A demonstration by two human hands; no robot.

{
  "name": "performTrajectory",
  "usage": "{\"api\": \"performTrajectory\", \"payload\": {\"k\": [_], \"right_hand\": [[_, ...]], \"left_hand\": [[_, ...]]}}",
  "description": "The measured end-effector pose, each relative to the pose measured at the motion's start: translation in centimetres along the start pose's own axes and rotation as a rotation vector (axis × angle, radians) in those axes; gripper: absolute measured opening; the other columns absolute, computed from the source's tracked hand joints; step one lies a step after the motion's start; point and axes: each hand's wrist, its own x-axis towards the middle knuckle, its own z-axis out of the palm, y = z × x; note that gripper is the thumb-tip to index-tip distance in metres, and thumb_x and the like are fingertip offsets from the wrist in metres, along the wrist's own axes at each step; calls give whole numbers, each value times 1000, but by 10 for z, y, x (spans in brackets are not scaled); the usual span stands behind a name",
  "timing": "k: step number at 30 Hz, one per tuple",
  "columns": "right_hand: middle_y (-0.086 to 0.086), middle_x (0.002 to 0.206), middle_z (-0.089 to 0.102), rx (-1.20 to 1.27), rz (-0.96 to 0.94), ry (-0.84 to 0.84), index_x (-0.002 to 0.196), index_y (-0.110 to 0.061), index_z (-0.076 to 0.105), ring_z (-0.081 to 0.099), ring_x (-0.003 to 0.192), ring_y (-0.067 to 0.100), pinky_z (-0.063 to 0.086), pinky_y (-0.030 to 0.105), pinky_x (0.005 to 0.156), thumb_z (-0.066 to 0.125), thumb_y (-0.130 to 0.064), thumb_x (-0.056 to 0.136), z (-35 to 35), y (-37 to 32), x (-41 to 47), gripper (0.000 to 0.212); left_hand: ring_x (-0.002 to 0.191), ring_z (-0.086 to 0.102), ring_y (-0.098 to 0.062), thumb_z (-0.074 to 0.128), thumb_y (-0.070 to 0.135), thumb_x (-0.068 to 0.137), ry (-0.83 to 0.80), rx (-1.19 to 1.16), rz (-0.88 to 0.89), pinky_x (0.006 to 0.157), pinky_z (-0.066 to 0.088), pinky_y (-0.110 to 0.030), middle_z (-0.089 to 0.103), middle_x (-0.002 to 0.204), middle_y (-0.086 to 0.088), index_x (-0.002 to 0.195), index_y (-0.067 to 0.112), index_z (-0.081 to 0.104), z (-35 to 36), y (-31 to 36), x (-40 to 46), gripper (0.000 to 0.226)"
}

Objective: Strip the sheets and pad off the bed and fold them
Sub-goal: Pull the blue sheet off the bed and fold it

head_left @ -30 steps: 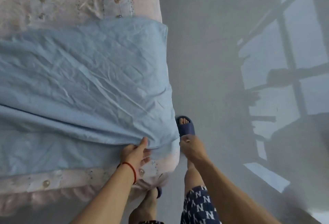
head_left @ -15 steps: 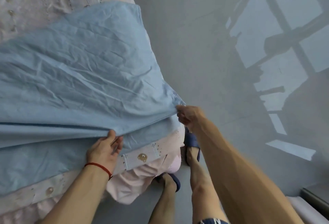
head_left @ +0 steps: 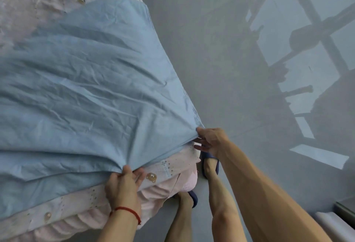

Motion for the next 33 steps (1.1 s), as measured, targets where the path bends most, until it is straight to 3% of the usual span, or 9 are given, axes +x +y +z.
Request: {"api": "performTrajectory", "payload": {"k": [4,10,13,18,22,25,27,30,33], "right_hand": [[20,104,72,68,3,80,108,7,65,74,84,32,64,47,75,74,-10,92,6,8,6,25],[16,83,70,35,-108,217,78,-3,69,69,71,30,64,45,77,71,-14,91,8,19,9,17],[17,78,67,3,-109,241,78,2,68,66,66,30,63,42,68,68,-13,92,10,23,6,21],[13,78,64,-44,-180,255,76,1,63,65,70,28,62,37,63,60,-12,99,19,18,3,27],[21,86,71,-261,-207,279,94,4,65,72,74,33,62,48,79,57,-23,96,24,22,-6,29],[17,131,56,-682,-515,422,133,-8,51,57,116,33,45,40,98,55,-28,95,36,26,-26,43],[11,137,48,-898,-906,448,138,-16,48,49,122,31,40,42,102,54,-27,95,58,36,-51,45],[5,151,43,-1181,-1267,225,138,-25,51,38,141,29,25,55,118,55,-22,95,106,49,-78,43],[6,168,22,-1512,-1443,34,147,-30,47,11,157,32,5,69,119,63,-12,92,153,68,-86,60]], "left_hand": [[74,76,-28,46,13,105,21,15,91,68,64,-36,70,88,-26,93,-2,53,-2,-9,-15,20],[62,71,-24,57,21,100,47,258,188,67,59,-35,72,75,-12,86,5,63,-12,-21,-1,22],[63,67,-27,61,26,97,2,369,129,58,55,-32,69,71,-11,82,9,67,-20,-25,14,23],[55,62,-24,65,31,95,23,330,120,63,55,-38,67,59,-6,71,11,65,-14,-29,16,32],[50,60,-23,69,42,90,52,305,45,64,58,-40,64,52,-6,65,8,66,-16,-25,28,42],[47,55,-23,69,50,87,79,236,0,60,52,-37,59,47,-6,55,12,63,-21,-19,33,50],[43,47,-20,70,44,88,97,154,-58,55,43,-30,53,42,-2,44,17,59,-28,-11,40,53],[48,49,-18,77,31,85,116,65,-168,50,41,-25,58,59,-3,66,16,64,-49,7,62,27],[78,65,-25,80,41,76,113,218,-102,76,56,-34,70,87,-6,75,18,68,-84,25,95,27]]}}
